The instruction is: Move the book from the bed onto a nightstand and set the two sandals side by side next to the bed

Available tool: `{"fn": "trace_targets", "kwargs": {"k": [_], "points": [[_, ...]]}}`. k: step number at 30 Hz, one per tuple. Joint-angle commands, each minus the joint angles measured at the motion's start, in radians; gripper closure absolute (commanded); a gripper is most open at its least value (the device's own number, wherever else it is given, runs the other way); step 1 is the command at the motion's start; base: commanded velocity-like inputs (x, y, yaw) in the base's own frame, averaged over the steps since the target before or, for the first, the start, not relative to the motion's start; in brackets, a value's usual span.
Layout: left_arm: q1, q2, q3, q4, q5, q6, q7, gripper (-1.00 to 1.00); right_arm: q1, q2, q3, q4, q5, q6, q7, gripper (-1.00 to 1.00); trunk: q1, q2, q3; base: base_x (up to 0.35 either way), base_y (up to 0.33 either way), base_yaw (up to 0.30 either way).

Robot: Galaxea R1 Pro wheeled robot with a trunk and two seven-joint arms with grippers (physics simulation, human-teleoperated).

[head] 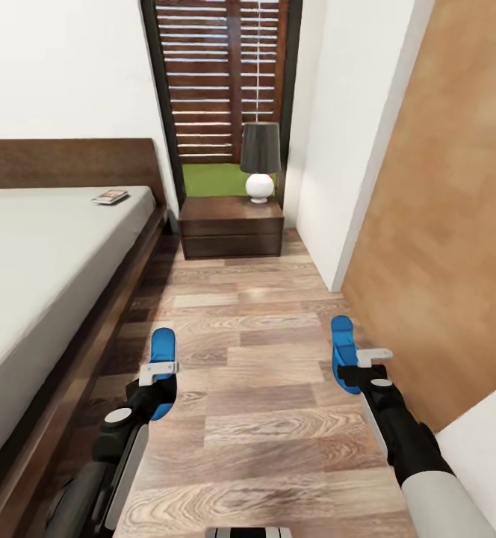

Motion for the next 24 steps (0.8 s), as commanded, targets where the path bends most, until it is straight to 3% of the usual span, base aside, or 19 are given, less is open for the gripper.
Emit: {"fn": "trace_targets", "kwargs": {"k": [1,13,17,24], "points": [[-0.001,0.0,-0.001,-0.001,0.003,0.005,0.006,1.0,0.0,0.0,0.0,-0.001,0.006,0.007,-0.001,1.0,0.0,0.0,0.0,0.317,-0.101,0.254],[-0.001,0.0,-0.002,-0.001,0.004,0.005,0.006,1.0,0.0,0.0,0.001,0.0,0.006,0.007,-0.001,1.0,0.0,0.0,0.008,0.328,-0.059,0.254],[-0.001,0.0,-0.028,-0.001,0.004,0.005,0.007,1.0,0.0,0.0,0.001,0.0,0.006,0.007,-0.001,1.0,0.0,0.0,0.011,0.335,-0.13,0.254],[-0.001,0.001,-0.034,-0.001,0.003,0.005,0.008,1.0,0.0,0.0,0.0,0.0,0.006,0.007,-0.001,1.0,0.0,0.0,0.016,0.335,-0.137,0.255]]}}
